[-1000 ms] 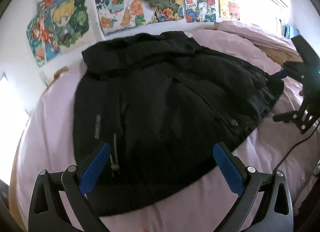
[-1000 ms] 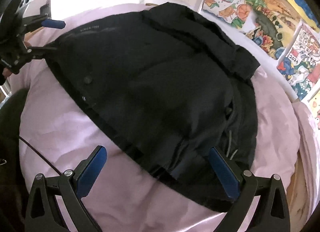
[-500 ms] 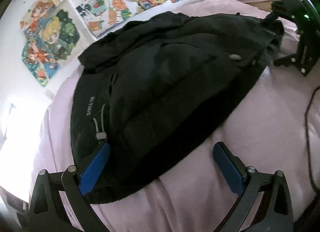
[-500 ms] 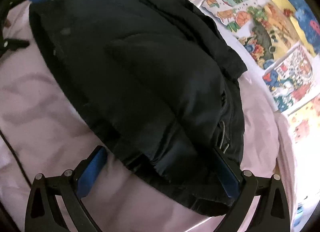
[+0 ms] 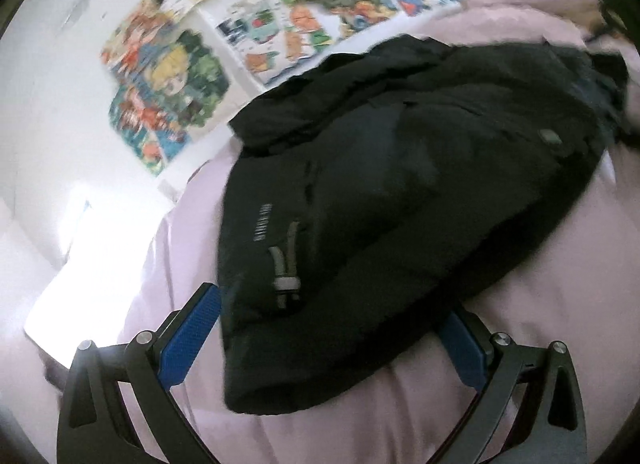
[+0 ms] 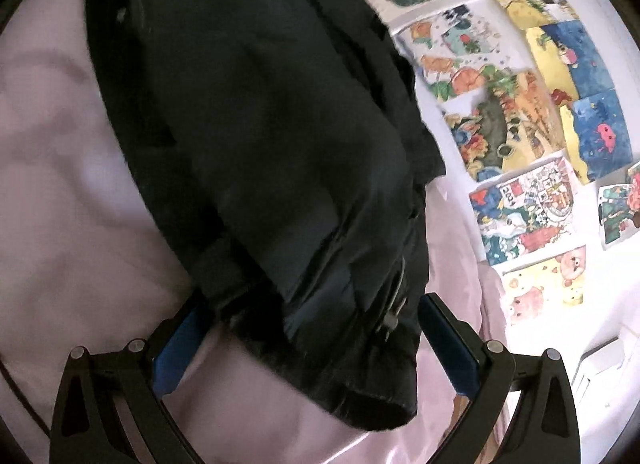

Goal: Fold large clothes

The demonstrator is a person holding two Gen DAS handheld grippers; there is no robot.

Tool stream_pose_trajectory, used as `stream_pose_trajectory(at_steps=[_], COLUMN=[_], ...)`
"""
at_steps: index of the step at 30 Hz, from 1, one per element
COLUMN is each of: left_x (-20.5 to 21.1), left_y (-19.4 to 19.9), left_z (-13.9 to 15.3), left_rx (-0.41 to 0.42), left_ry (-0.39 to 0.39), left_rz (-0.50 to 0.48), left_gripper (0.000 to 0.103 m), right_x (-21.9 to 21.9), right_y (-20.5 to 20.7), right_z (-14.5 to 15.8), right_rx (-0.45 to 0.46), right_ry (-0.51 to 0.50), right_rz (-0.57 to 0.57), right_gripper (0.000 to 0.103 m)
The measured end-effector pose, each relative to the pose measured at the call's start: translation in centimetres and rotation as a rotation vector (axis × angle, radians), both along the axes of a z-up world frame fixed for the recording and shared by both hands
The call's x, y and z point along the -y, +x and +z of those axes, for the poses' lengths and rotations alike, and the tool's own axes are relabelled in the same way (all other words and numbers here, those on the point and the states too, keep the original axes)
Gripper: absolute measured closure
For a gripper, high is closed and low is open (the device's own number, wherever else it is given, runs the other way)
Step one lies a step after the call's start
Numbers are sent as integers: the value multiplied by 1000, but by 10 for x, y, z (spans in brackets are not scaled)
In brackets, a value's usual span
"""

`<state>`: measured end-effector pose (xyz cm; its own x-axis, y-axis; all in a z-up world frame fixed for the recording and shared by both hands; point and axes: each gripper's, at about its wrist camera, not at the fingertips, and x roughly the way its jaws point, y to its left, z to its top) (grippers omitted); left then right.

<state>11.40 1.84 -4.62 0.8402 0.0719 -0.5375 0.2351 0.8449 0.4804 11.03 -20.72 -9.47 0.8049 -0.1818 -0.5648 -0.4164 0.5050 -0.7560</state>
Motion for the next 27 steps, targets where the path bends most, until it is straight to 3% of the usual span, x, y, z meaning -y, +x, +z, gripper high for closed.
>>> stream_pose_trajectory(at_steps=[5, 8, 11, 14, 16, 18, 19, 21, 24, 27], left_x=[-12, -4, -3, -6, -5, -2, 0, 1, -3, -4], left_y=[1, -6, -11, -9, -6, -4, -4, -5, -5, -6], left_z=[12, 12, 9, 7, 6, 6, 6, 9, 14, 18], left_rx=[-6, 21, 23, 0, -20, -39, -39, -30, -32, -39], left_ry=[-46, 7, 26, 8, -9, -18, -24, -30, -62, -87], left_rz=[25, 12, -3, -12, -18, -26, -30, -31, -36, -40], left_gripper=[5, 8, 17, 32, 44, 62, 65, 72, 75, 77], right_x=[0, 1, 9, 18, 15, 11, 8, 7, 5, 5], right_y=[-7, -12, -18, -18, -18, -17, -17, -15, -18, -18], right_z=[3, 6, 9, 9, 6, 7, 8, 12, 16, 24], right_rx=[34, 62, 103, 73, 63, 66, 69, 58, 74, 90], right_ry=[-7, -33, -62, -23, -18, -7, 7, 46, 54, 82], right_rz=[-25, -9, -5, -25, -13, 10, 8, 6, 11, 1], right_gripper=[0, 3, 5, 13, 24, 51, 56, 75, 87, 89])
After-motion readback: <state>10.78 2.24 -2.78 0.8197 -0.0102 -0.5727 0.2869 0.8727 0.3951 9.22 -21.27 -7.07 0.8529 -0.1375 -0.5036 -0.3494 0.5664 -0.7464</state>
